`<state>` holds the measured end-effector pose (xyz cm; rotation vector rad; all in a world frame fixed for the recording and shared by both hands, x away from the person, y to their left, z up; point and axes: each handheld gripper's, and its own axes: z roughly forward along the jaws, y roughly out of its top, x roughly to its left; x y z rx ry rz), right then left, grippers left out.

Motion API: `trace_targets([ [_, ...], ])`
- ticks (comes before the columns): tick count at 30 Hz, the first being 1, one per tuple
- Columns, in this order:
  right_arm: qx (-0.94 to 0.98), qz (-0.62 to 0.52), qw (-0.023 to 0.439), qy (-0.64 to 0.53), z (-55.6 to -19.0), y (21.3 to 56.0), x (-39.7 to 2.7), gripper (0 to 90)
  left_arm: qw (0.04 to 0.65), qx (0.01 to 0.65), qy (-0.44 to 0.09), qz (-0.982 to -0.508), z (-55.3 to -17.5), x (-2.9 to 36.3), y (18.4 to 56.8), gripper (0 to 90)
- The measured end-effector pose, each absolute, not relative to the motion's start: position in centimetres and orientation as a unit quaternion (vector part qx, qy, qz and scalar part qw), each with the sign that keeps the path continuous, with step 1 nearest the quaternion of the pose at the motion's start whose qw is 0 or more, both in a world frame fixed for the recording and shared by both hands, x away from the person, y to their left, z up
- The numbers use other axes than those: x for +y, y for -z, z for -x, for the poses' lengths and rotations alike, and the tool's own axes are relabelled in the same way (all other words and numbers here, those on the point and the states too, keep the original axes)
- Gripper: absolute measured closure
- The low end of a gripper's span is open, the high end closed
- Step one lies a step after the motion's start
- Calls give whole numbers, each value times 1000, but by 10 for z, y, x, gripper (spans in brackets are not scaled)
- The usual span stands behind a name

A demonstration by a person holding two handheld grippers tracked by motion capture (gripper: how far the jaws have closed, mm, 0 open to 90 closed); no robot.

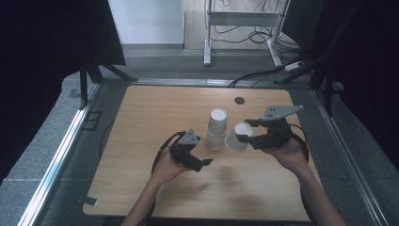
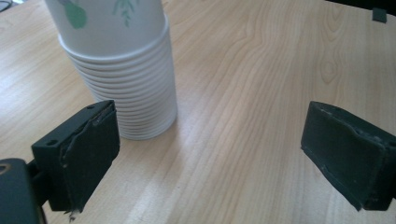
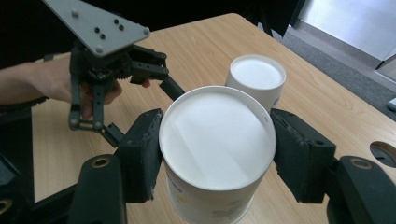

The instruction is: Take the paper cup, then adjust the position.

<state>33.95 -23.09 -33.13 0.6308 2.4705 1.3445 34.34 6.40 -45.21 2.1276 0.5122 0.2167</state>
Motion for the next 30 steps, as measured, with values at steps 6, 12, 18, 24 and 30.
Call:
trace_targets([
  [6, 852, -214, 123, -462, -335, 343, -229, 369, 454, 200, -86, -864, -338, 62, 454, 44],
  [12, 853, -210, 116, -464, -331, 358, -225, 370, 453, 196, -85, -865, -333, 61, 456, 44],
  [18, 850, -210, 111, -469, -328, 364, -225, 369, 458, 195, -81, -863, -329, 60, 459, 43],
  [24, 848, -213, 105, -475, -325, 371, -225, 369, 462, 192, -75, -863, -325, 58, 461, 26],
  [30, 842, -216, 93, -486, -324, 380, -225, 369, 471, 181, -65, -861, -320, 55, 462, 11],
])
